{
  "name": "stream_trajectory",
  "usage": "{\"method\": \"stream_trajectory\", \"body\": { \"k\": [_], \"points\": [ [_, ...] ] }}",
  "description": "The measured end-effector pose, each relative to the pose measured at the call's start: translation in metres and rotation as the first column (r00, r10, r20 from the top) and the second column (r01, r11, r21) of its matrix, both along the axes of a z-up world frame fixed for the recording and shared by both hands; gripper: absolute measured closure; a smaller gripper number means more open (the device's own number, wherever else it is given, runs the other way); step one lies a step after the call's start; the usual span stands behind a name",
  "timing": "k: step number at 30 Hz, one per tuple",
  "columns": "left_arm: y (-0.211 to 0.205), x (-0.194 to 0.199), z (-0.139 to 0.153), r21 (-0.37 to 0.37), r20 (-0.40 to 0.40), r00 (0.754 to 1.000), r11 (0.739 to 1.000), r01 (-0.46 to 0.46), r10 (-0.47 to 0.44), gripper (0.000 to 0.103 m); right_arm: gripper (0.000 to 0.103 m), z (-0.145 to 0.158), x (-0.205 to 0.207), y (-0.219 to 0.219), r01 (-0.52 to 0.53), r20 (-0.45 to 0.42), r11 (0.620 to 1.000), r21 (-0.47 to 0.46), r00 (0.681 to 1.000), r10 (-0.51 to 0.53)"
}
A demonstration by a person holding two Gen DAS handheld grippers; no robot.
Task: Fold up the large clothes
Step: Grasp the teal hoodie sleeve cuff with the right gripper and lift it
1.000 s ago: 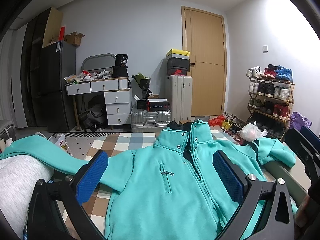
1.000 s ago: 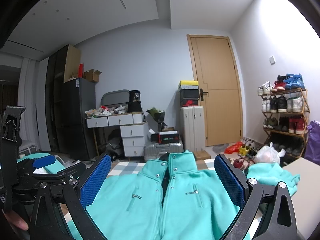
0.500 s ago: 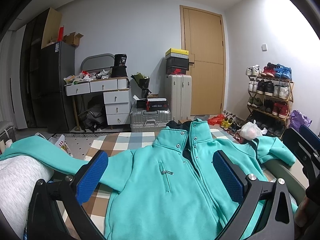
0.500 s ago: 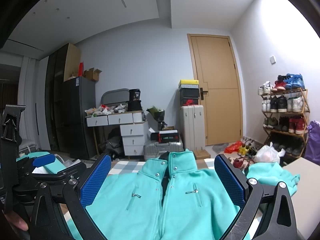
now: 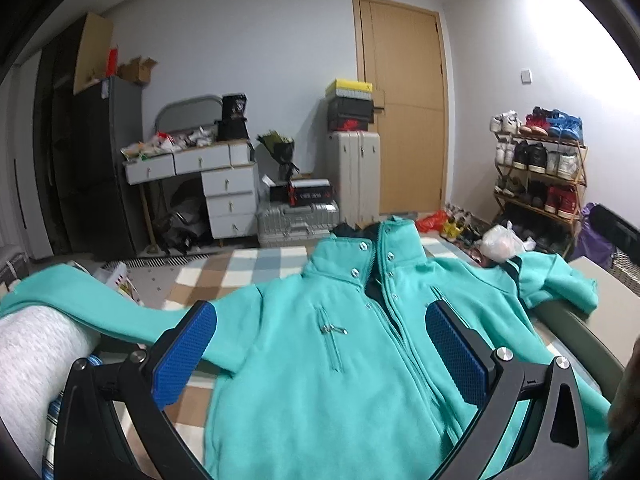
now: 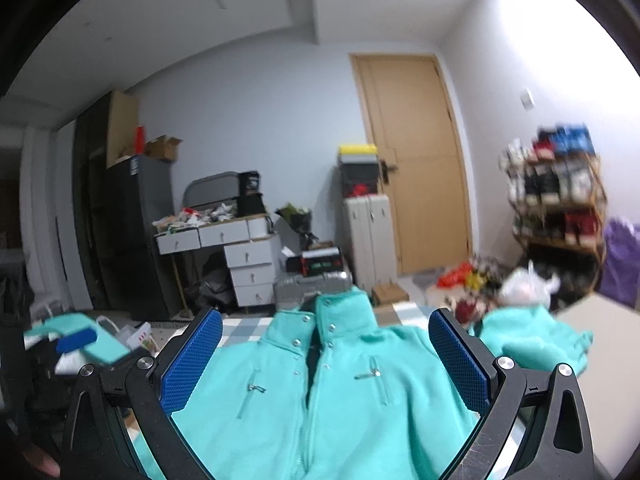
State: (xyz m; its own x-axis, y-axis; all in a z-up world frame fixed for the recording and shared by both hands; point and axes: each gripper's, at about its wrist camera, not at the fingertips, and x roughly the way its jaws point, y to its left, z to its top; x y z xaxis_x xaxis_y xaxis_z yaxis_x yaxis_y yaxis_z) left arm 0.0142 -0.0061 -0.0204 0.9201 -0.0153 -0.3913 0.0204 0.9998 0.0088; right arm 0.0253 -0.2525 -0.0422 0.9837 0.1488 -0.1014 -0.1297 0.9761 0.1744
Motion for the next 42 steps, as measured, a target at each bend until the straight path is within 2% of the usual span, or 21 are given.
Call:
{"method": "stream_trajectory", "body": {
  "k": [2, 7, 9, 13, 15, 16, 19, 21, 22, 24, 26, 27, 28, 29, 32, 35, 37, 38, 39, 40, 42],
  "points": [
    [0.000, 0.000, 0.000, -0.011, -0.013, 1.000, 1.000, 0.017, -0.017, 0.001, 0.000, 0.005, 0.011, -0.033, 0.011, -0.068, 1.000, -0.007, 0.998, -0.011],
    [-0.008, -0.001, -0.001, 0.006, -0.025, 0.999, 0.999, 0.042, -0.042, 0.001, 0.000, 0.009, 0.033, -0.122, 0.123, -0.206, 0.990, -0.072, 0.969, -0.135],
    [-0.012, -0.001, -0.002, 0.012, -0.034, 0.998, 0.999, 0.052, -0.052, 0.001, 0.000, 0.003, 0.047, -0.162, 0.179, -0.286, 0.980, -0.088, 0.938, -0.197],
    [-0.017, 0.001, -0.006, 0.034, -0.049, 0.997, 0.997, 0.065, -0.063, 0.001, 0.004, -0.031, 0.087, -0.234, 0.263, -0.487, 0.960, -0.093, 0.829, -0.274],
    [-0.019, 0.001, -0.007, 0.046, -0.055, 0.996, 0.997, 0.066, -0.063, 0.001, 0.011, -0.047, 0.103, -0.255, 0.269, -0.560, 0.961, -0.056, 0.789, -0.254],
    [-0.020, 0.001, -0.008, 0.054, -0.060, 0.996, 0.996, 0.066, -0.063, 0.001, 0.014, -0.058, 0.115, -0.272, 0.276, -0.612, 0.961, 0.000, 0.760, -0.219],
    [-0.022, 0.004, -0.009, 0.069, -0.071, 0.995, 0.995, 0.070, -0.065, 0.001, 0.020, -0.080, 0.138, -0.301, 0.303, -0.680, 0.946, 0.118, 0.719, -0.145],
    [-0.022, 0.004, -0.011, 0.080, -0.077, 0.995, 0.994, 0.071, -0.065, 0.001, 0.022, -0.089, 0.147, -0.307, 0.308, -0.708, 0.940, 0.149, 0.697, -0.116],
    [-0.023, 0.004, -0.011, 0.084, -0.078, 0.995, 0.994, 0.071, -0.064, 0.001, 0.028, -0.096, 0.152, -0.313, 0.314, -0.721, 0.936, 0.161, 0.685, -0.106],
    [-0.025, 0.006, -0.012, 0.092, -0.081, 0.995, 0.993, 0.071, -0.063, 0.001, 0.037, -0.098, 0.154, -0.316, 0.328, -0.725, 0.930, 0.167, 0.680, -0.110],
    [-0.025, 0.007, -0.013, 0.098, -0.085, 0.994, 0.993, 0.069, -0.061, 0.001, 0.055, -0.097, 0.158, -0.317, 0.334, -0.719, 0.927, 0.169, 0.685, -0.116],
    [-0.026, 0.008, -0.013, 0.100, -0.088, 0.994, 0.993, 0.069, -0.060, 0.001, 0.068, -0.094, 0.159, -0.316, 0.341, -0.715, 0.929, 0.144, 0.685, -0.140],
    [-0.026, 0.008, -0.014, 0.101, -0.092, 0.994, 0.992, 0.070, -0.061, 0.001, 0.081, -0.092, 0.160, -0.315, 0.344, -0.700, 0.930, 0.128, 0.695, -0.161],
    [-0.026, 0.009, -0.014, 0.101, -0.095, 0.994, 0.992, 0.071, -0.061, 0.001, 0.089, -0.088, 0.158, -0.316, 0.340, -0.683, 0.932, 0.123, 0.711, -0.169],
    [-0.029, 0.009, -0.015, 0.103, -0.100, 0.993, 0.992, 0.073, -0.063, 0.001, 0.093, -0.070, 0.147, -0.325, 0.357, -0.615, 0.924, 0.140, 0.762, -0.202],
    [-0.031, 0.008, -0.016, 0.114, -0.099, 0.993, 0.991, 0.072, -0.061, 0.001, 0.093, -0.036, 0.128, -0.349, 0.443, -0.519, 0.886, 0.140, 0.794, -0.315],
    [-0.032, 0.006, -0.016, 0.119, -0.094, 0.994, 0.990, 0.071, -0.060, 0.001, 0.093, -0.009, 0.108, -0.376, 0.551, -0.456, 0.825, 0.123, 0.770, -0.446],
    [-0.032, 0.005, -0.015, 0.121, -0.090, 0.994, 0.990, 0.071, -0.060, 0.001, 0.093, 0.001, 0.100, -0.389, 0.599, -0.441, 0.792, 0.118, 0.746, -0.499],
    [-0.033, 0.005, -0.015, 0.123, -0.085, 0.995, 0.990, 0.069, -0.059, 0.001, 0.093, 0.012, 0.091, -0.407, 0.660, -0.436, 0.742, 0.114, 0.705, -0.560],
    [-0.033, 0.004, -0.015, 0.126, -0.080, 0.995, 0.990, 0.066, -0.056, 0.001, 0.094, 0.017, 0.088, -0.416, 0.689, -0.436, 0.715, 0.118, 0.683, -0.586],
    [-0.034, 0.005, -0.014, 0.128, -0.073, 0.996, 0.990, 0.061, -0.052, 0.001, 0.094, 0.026, 0.072, -0.449, 0.779, -0.457, 0.614, 0.127, 0.596, -0.660]
  ]
}}
